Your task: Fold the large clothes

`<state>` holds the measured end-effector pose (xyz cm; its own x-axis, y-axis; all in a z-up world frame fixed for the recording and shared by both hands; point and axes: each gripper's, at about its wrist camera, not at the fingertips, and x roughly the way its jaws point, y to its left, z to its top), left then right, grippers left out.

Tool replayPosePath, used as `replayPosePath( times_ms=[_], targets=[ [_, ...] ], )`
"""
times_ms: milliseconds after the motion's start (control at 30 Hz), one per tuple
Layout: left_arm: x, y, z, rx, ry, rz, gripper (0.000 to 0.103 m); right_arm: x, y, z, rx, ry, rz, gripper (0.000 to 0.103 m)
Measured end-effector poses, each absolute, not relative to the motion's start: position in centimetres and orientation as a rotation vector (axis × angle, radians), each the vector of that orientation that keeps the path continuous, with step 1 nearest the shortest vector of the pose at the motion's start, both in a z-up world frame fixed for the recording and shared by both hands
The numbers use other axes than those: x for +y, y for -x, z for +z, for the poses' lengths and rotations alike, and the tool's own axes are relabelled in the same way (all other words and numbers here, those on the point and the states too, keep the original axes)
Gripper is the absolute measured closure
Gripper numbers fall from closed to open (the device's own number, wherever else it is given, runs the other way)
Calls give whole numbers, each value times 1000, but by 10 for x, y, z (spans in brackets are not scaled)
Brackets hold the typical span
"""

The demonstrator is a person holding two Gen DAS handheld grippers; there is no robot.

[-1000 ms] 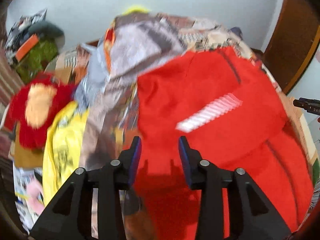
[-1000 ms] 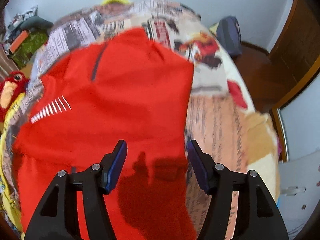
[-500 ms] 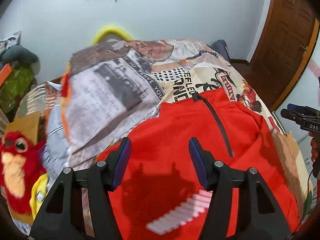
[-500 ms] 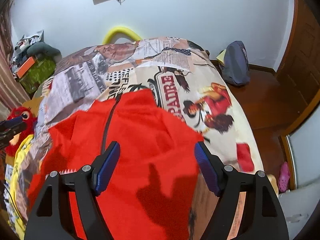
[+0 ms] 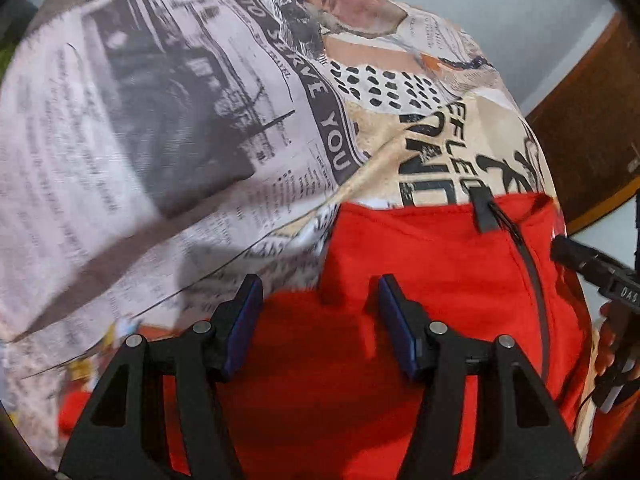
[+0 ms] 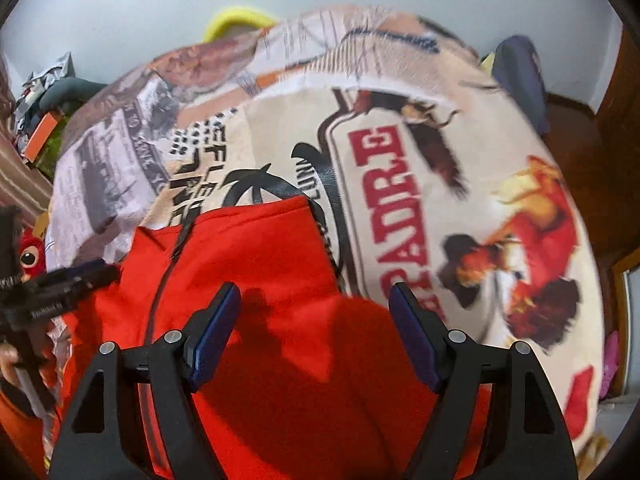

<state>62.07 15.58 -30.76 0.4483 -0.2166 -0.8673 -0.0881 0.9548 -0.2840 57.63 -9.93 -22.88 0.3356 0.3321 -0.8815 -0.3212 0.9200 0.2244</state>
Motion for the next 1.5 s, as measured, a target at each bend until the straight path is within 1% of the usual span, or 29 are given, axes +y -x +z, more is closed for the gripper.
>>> replayPosePath(
  times_ms=[33, 100, 133, 167, 233, 267, 300, 333, 367, 400, 500, 667, 767, 867, 967, 1033, 1200, 1500],
  targets=[
    [156, -623, -312, 1105, 338, -89, 44, -97, -580, -234, 1163, -20, 435, 30],
    [157, -626, -316, 1102, 391, -95, 38, -96, -588, -243, 1174, -57, 437, 30],
    [155, -626, -317, 1097, 410, -104, 38, -95, -590, -246, 1177, -74, 434, 30],
    [153, -626, -316, 1091, 407, -112, 37, -95, -590, -248, 1169, -91, 434, 39],
    [145, -625, -313, 1076, 349, -131, 40, -90, -583, -246, 1134, -102, 449, 52],
    [141, -623, -309, 1063, 324, -144, 56, -88, -581, -245, 1126, -95, 450, 65],
    [139, -621, -307, 1058, 308, -150, 80, -85, -576, -242, 1114, -68, 432, 75],
    [136, -618, -303, 1050, 253, -103, 87, -83, -573, -241, 1106, -44, 416, 81],
    [132, -614, -298, 1041, 192, -61, 93, -82, -569, -237, 1101, -23, 406, 94],
    [130, -610, -293, 1026, 166, -50, 95, -83, -565, -231, 1092, -25, 408, 96],
    [125, -591, -263, 956, 91, -29, 97, -96, -552, -206, 1066, -59, 415, 98],
    [113, -545, -184, 830, -4, -49, 98, -106, -512, -149, 958, -39, 458, 98],
    [105, -510, -146, 795, -29, -89, 98, -114, -485, -116, 916, -50, 497, 98],
    [92, -469, -121, 774, -67, -111, 99, -122, -452, -89, 888, -32, 516, 98],
    [78, -434, -110, 766, -90, -139, 99, -125, -423, -76, 882, -5, 535, 99],
    [72, -412, -108, 772, -99, -146, 99, -127, -395, -71, 887, -2, 544, 99],
    [72, -358, -120, 816, -73, -172, 99, -133, -344, -77, 921, -12, 555, 99],
    [62, -280, -174, 897, -73, -214, 100, -147, -277, -123, 1048, 6, 542, 99]
  ],
)
